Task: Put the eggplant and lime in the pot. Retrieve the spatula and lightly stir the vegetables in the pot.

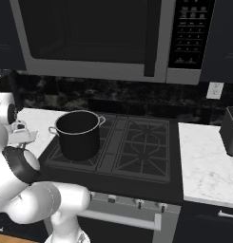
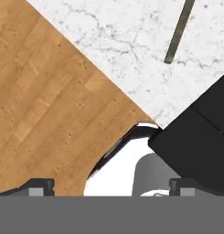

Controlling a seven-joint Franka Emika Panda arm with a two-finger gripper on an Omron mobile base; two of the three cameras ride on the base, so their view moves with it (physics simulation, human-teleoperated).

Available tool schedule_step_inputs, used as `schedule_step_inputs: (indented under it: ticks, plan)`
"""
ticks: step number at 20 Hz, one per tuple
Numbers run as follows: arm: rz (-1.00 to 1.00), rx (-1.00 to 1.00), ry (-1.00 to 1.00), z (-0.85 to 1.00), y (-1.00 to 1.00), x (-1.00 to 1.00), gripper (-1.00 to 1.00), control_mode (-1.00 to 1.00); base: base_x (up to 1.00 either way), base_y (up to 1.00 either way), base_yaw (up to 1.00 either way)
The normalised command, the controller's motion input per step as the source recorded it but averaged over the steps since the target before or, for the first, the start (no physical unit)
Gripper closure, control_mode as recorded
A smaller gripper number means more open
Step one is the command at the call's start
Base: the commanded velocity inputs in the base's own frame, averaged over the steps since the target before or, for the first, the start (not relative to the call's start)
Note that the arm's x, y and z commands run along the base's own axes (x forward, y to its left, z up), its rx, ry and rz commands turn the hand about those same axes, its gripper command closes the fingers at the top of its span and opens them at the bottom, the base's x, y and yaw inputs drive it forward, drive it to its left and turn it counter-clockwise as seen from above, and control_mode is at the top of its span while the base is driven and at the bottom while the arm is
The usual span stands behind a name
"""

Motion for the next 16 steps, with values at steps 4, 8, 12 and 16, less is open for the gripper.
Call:
schedule_step_inputs:
  ticks: [4,8,12,16]
  plan:
    - [-0.03,-0.10,0.02,-0.48,0.01,0.35,-1.00,-1.00,0.00,0.00,0.00]
    - [-0.02,-0.03,0.00,-0.43,0.03,0.41,-1.00,-1.00,0.00,0.00,0.00]
    - [-0.02,-0.04,0.00,-0.30,0.18,0.48,-1.00,-1.00,0.00,0.00,0.00]
    - [0.00,-0.04,0.00,-0.33,0.22,0.38,-1.00,-1.00,0.00,0.00,0.00]
